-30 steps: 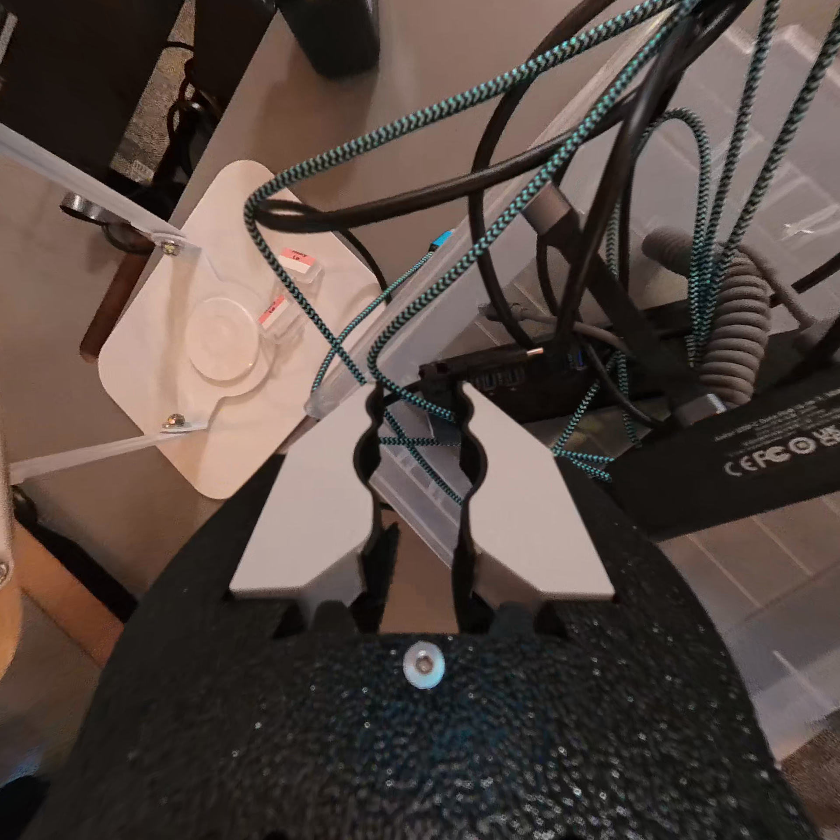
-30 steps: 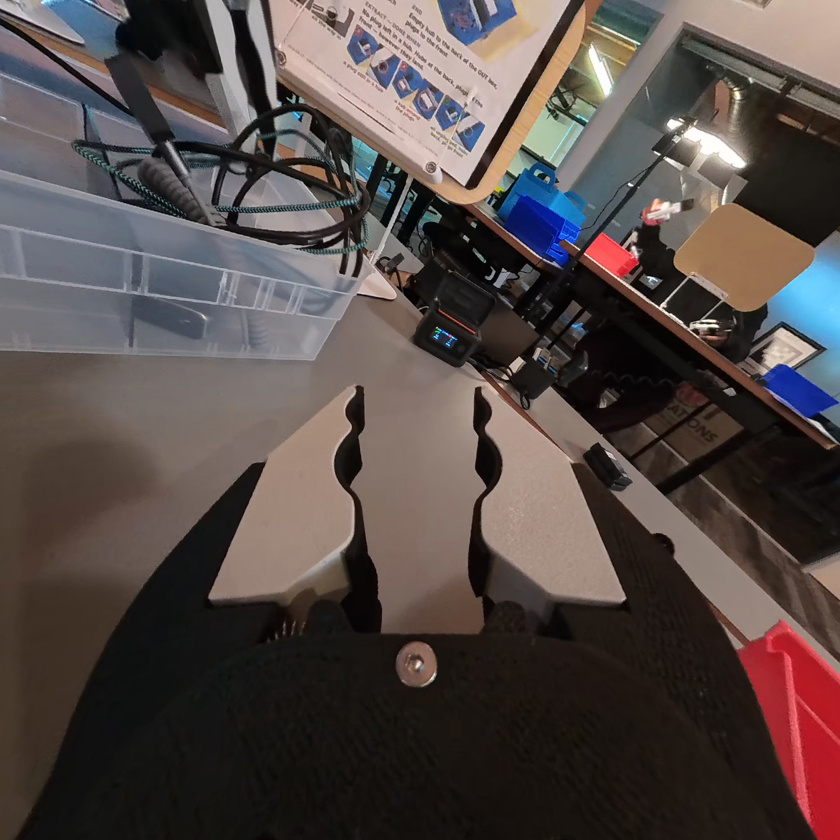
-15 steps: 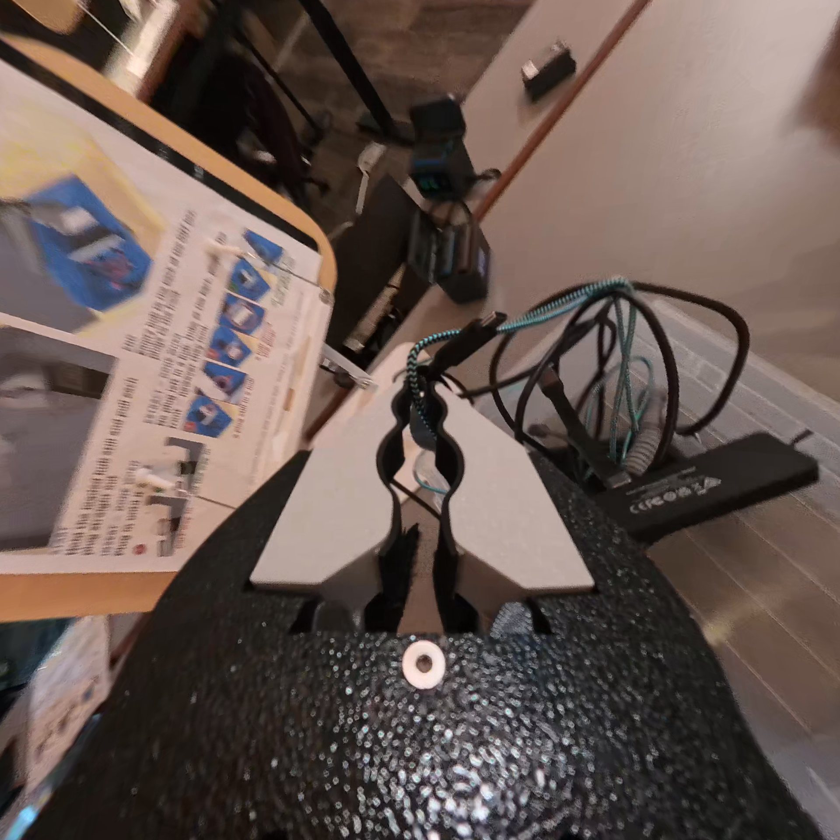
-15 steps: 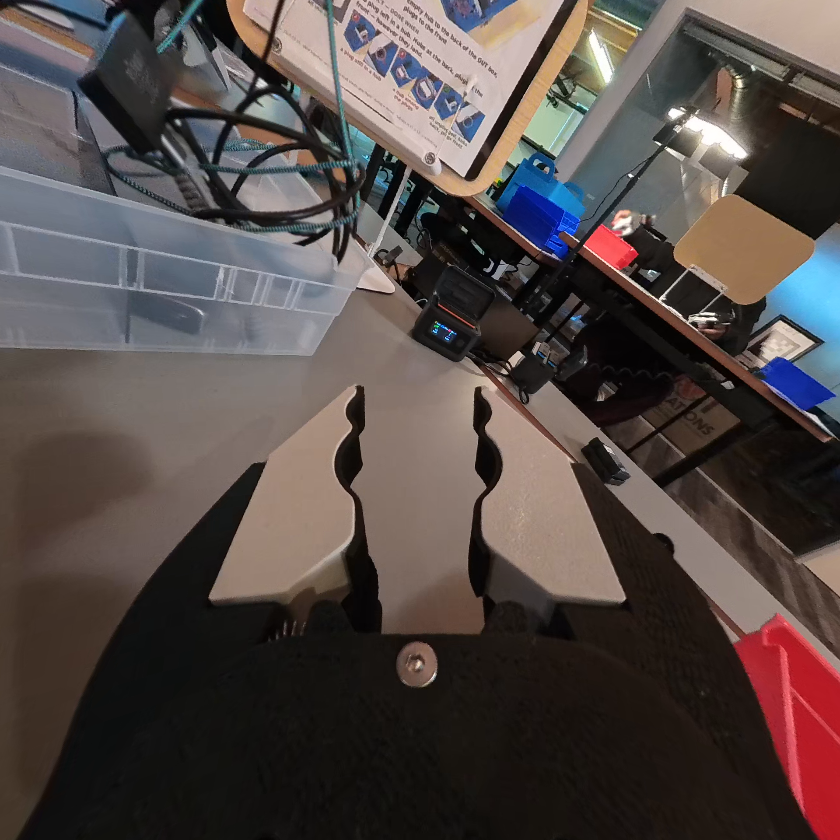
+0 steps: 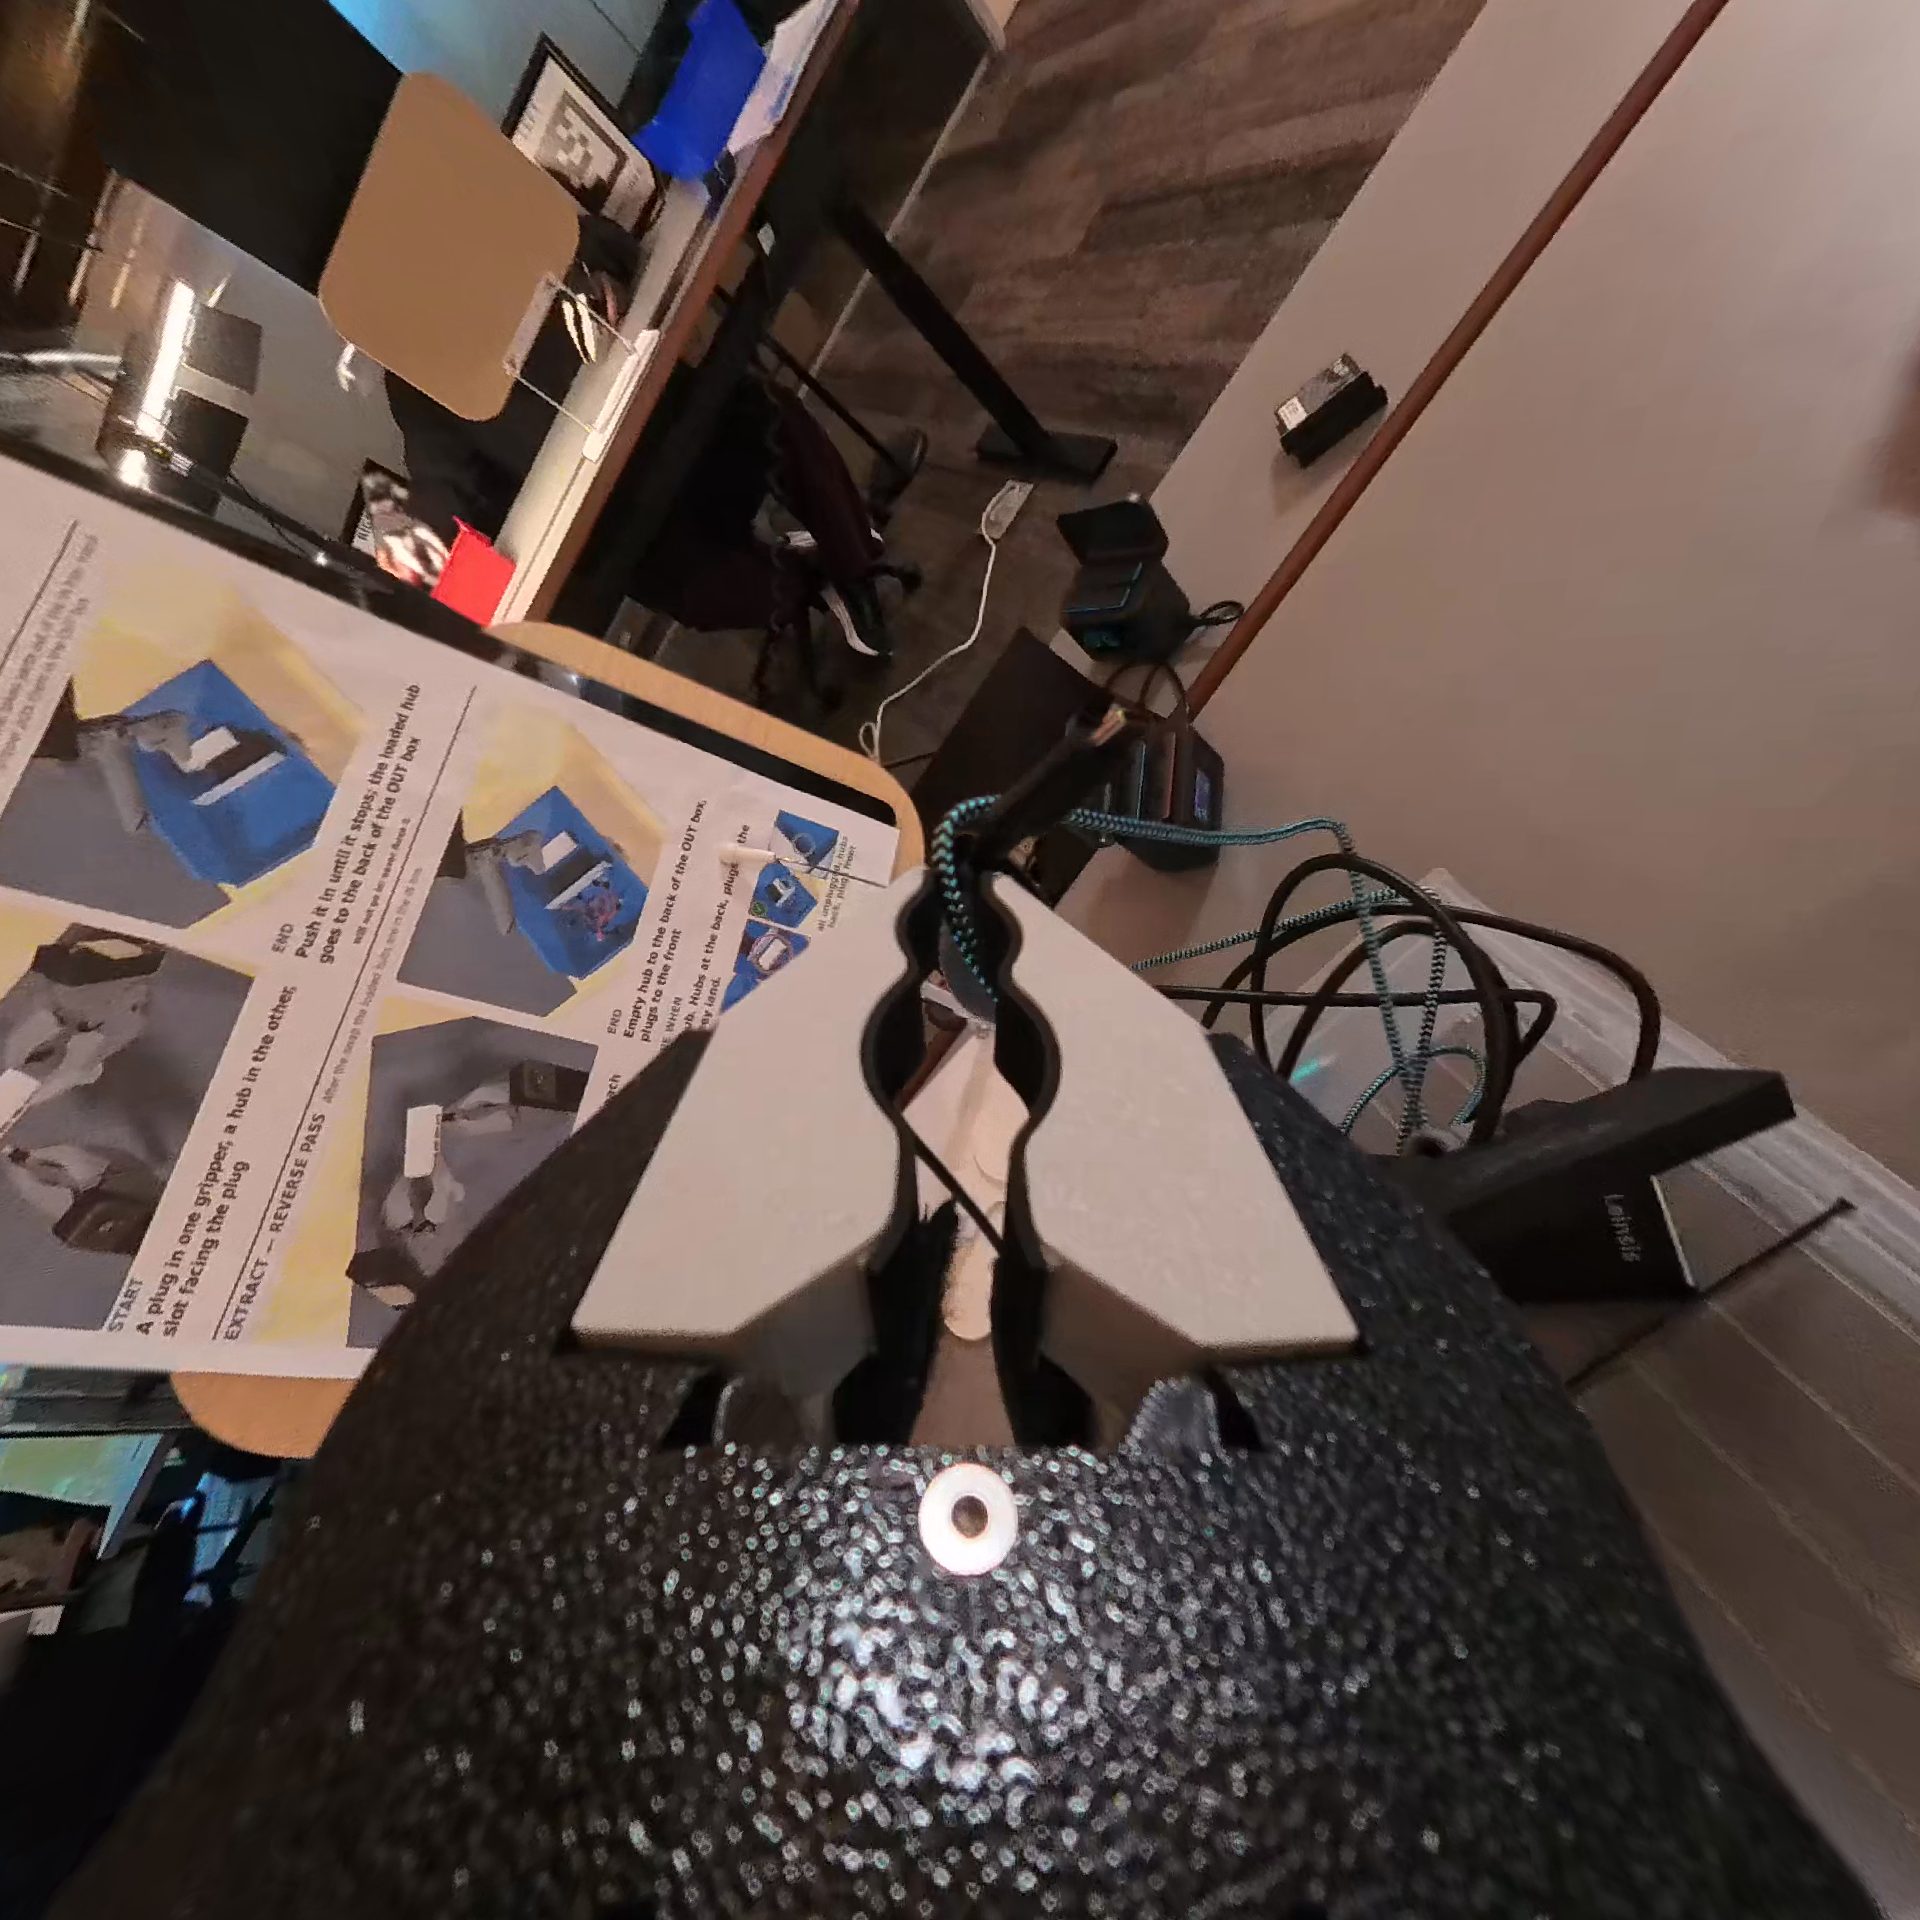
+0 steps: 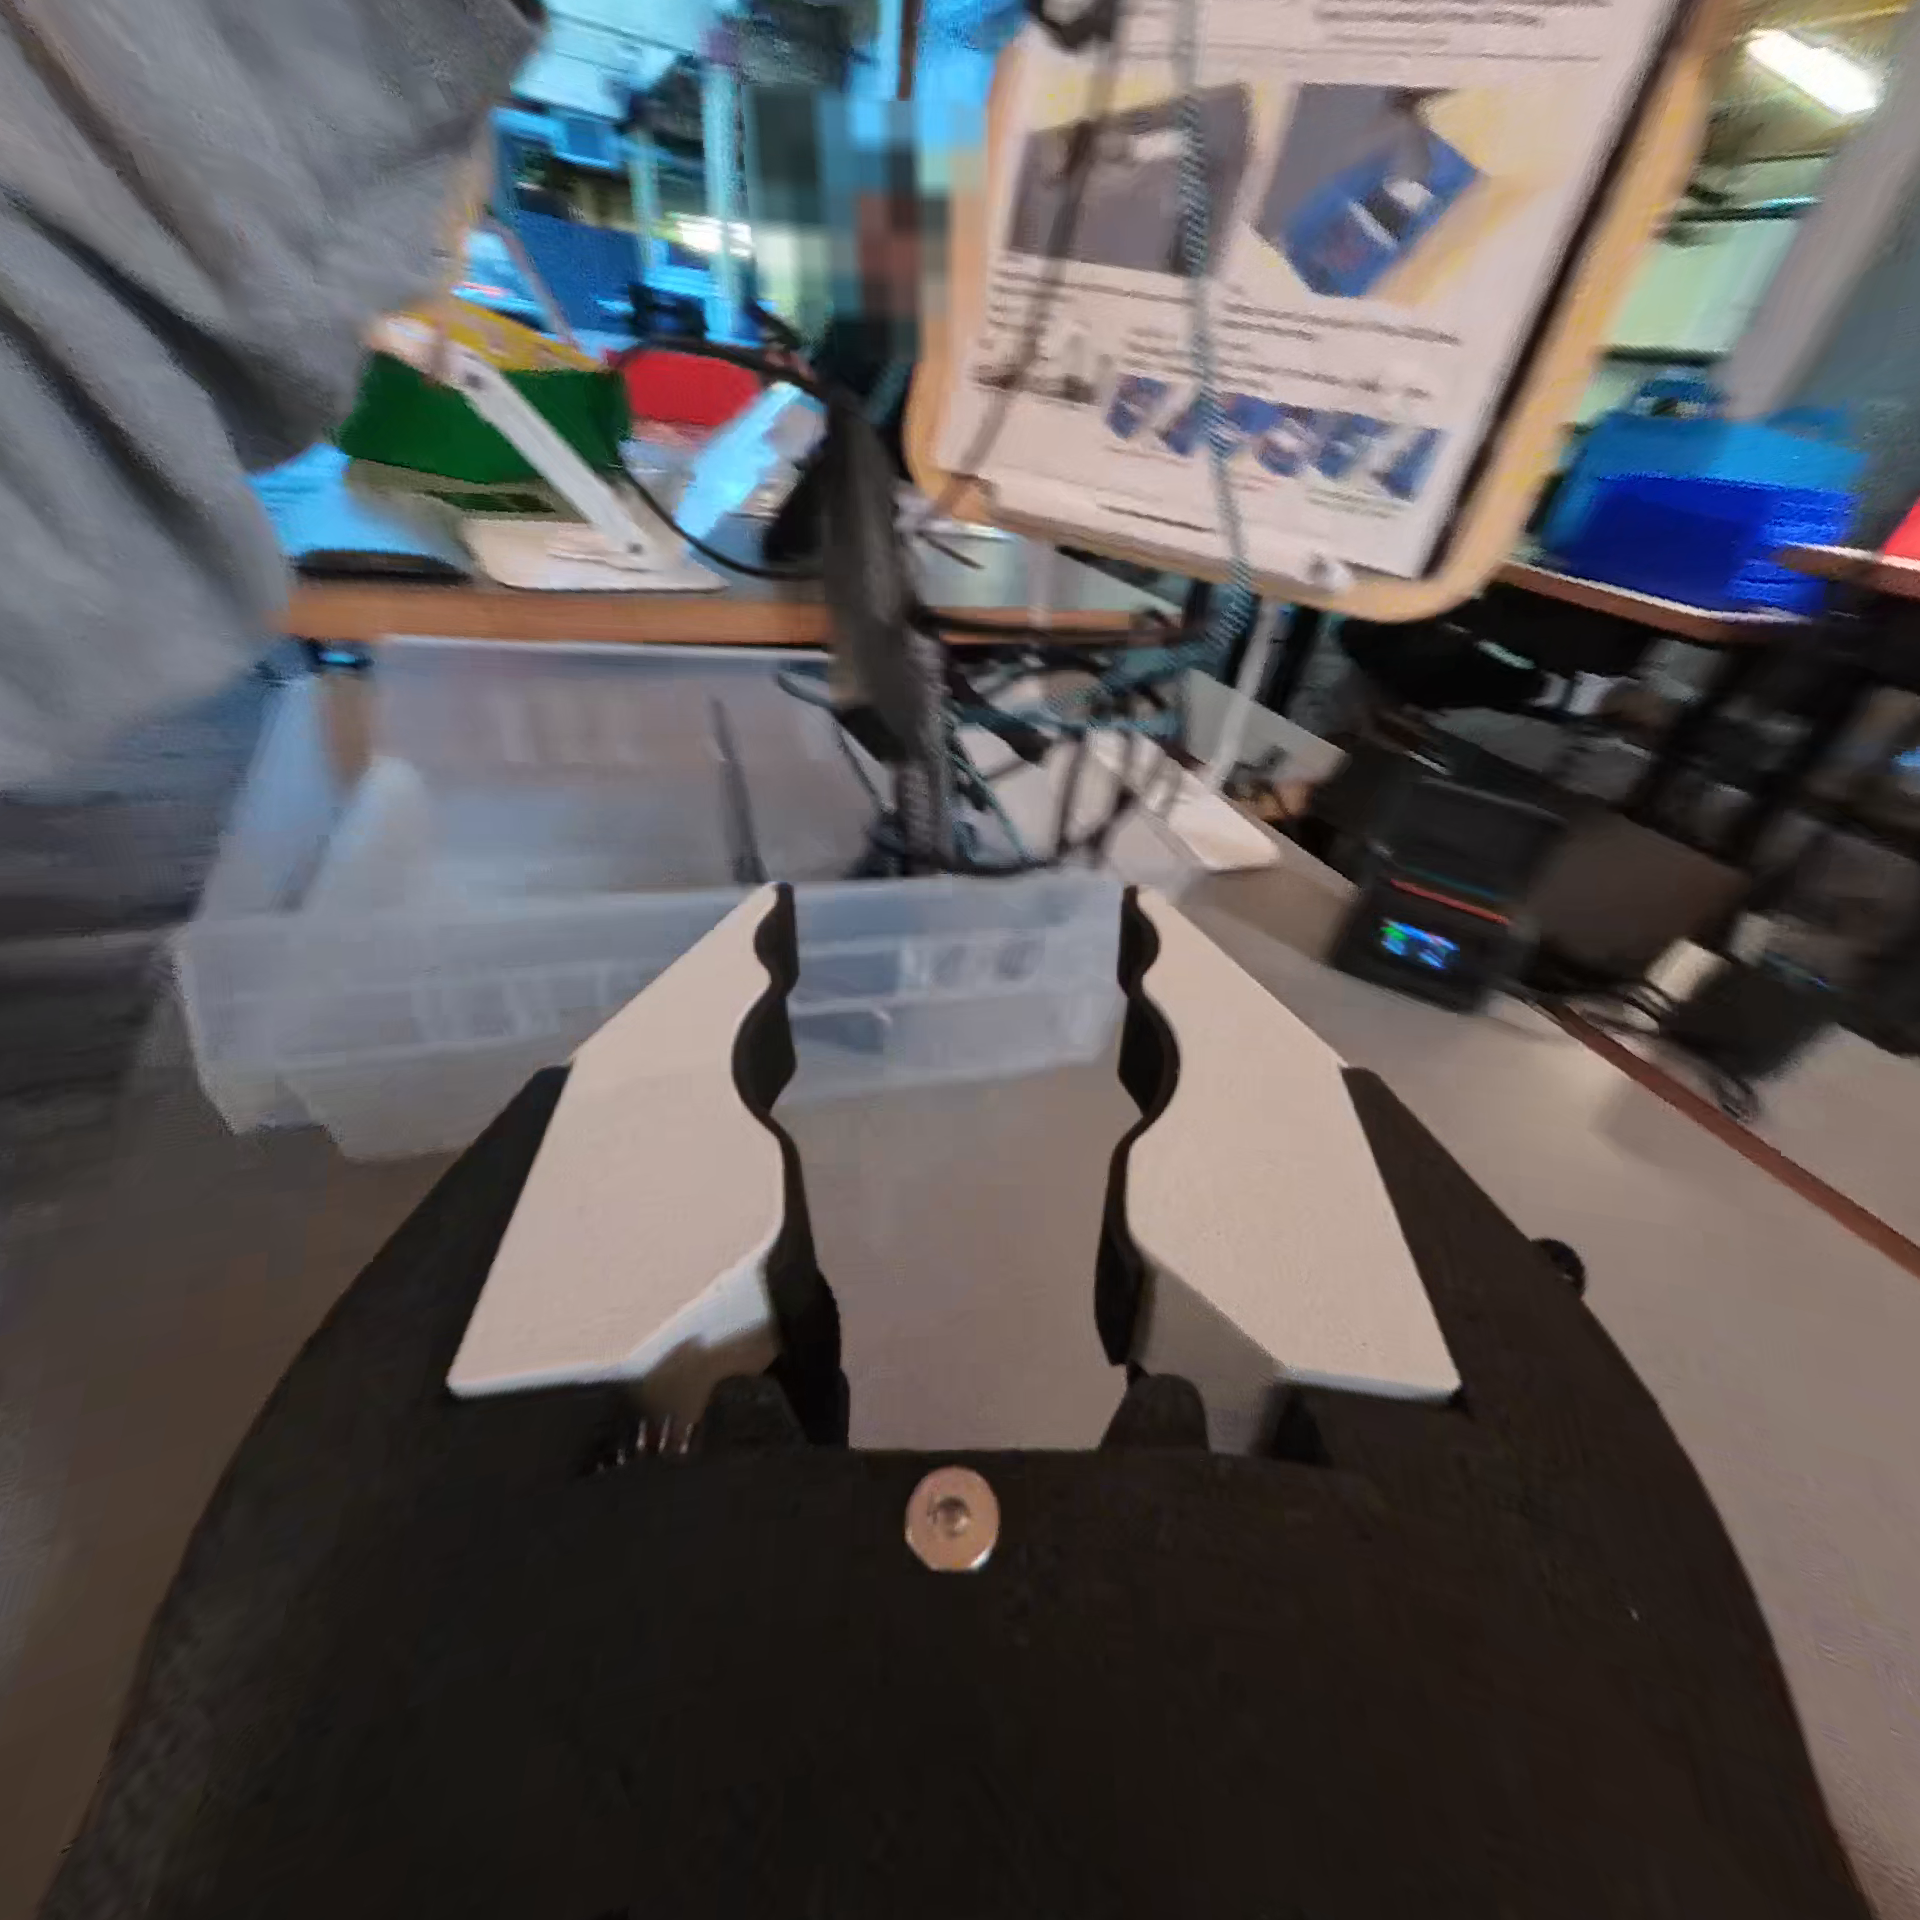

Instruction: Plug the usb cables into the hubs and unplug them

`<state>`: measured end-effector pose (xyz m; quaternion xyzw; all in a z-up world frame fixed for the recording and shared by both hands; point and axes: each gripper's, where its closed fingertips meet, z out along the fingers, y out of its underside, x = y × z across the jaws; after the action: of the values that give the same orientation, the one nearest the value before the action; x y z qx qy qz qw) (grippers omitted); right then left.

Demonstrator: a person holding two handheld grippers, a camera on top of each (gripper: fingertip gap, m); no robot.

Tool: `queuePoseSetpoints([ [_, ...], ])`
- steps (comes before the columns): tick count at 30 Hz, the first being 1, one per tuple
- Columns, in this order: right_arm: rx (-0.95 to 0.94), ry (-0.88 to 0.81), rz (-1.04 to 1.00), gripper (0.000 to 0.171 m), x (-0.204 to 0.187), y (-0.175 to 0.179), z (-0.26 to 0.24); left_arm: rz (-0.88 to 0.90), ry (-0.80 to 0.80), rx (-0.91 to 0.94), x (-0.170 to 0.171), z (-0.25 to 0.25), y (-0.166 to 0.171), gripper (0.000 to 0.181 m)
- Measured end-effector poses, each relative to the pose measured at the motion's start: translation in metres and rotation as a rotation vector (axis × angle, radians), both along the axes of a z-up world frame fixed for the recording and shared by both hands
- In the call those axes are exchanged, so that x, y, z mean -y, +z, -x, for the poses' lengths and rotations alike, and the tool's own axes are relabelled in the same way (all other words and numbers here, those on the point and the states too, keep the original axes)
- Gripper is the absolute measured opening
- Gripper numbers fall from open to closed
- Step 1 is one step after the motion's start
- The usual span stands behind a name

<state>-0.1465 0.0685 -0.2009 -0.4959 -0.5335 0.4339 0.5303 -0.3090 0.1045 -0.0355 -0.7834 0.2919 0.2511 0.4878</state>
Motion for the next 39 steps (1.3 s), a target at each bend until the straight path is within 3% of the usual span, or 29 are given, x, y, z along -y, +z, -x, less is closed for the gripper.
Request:
queuePoseSetpoints([
  [1, 0.017, 0.029, -0.010, 0.064, 0.009, 0.004, 0.014, 0.007, -0.003, 0.003, -0.002, -0.003, -0.001, 0.004],
  [3, 0.098, 0.018, -0.089, 0.069, 0.016, 0.005, 0.044, 0.019, -0.008, 0.017, -0.004, -0.010, -0.002, 0.004],
  [5, 0.156, 0.002, -0.161, 0.064, 0.019, 0.005, 0.074, 0.028, -0.008, 0.030, -0.005, -0.014, -0.003, 0.004],
  [8, 0.207, -0.041, -0.243, 0.042, 0.015, 0.006, 0.107, 0.033, -0.004, 0.036, -0.003, -0.017, -0.001, 0.004],
  [10, 0.235, -0.050, -0.296, 0.009, 0.010, 0.009, 0.116, 0.025, 0.010, 0.039, 0.002, -0.015, 0.003, 0.004],
  [14, 0.257, -0.047, -0.362, 0.008, 0.000, 0.034, 0.115, 0.018, 0.052, 0.088, 0.022, -0.005, 0.012, 0.007],
  [20, 0.124, -0.121, -0.424, 0.008, -0.030, 0.119, 0.088, -0.088, 0.146, 0.187, 0.068, 0.019, 0.035, 0.081],
  [25, -0.047, -0.192, -0.437, 0.009, -0.048, 0.210, 0.048, -0.213, 0.132, 0.252, 0.100, 0.022, 0.055, 0.083],
  [29, -0.163, -0.344, -0.540, 0.009, -0.063, 0.272, 0.001, -0.285, 0.076, 0.318, 0.109, 0.003, 0.065, 0.080],
  [31, -0.212, -0.435, -0.622, 0.009, -0.067, 0.292, -0.028, -0.318, -0.008, 0.379, 0.113, -0.023, 0.068, 0.073],
  [34, -0.214, -0.609, -0.769, 0.008, -0.072, 0.298, -0.072, -0.278, -0.320, 0.568, 0.123, -0.105, 0.059, 0.055],
  [37, -0.159, -0.735, -0.870, 0.008, -0.075, 0.275, -0.107, -0.146, -0.653, 0.688, 0.140, -0.193, 0.032, 0.032],
  [39, -0.118, -0.786, -0.945, 0.008, -0.071, 0.251, -0.124, -0.085, -0.772, 0.754, 0.140, -0.237, 0.011, 0.016],
])
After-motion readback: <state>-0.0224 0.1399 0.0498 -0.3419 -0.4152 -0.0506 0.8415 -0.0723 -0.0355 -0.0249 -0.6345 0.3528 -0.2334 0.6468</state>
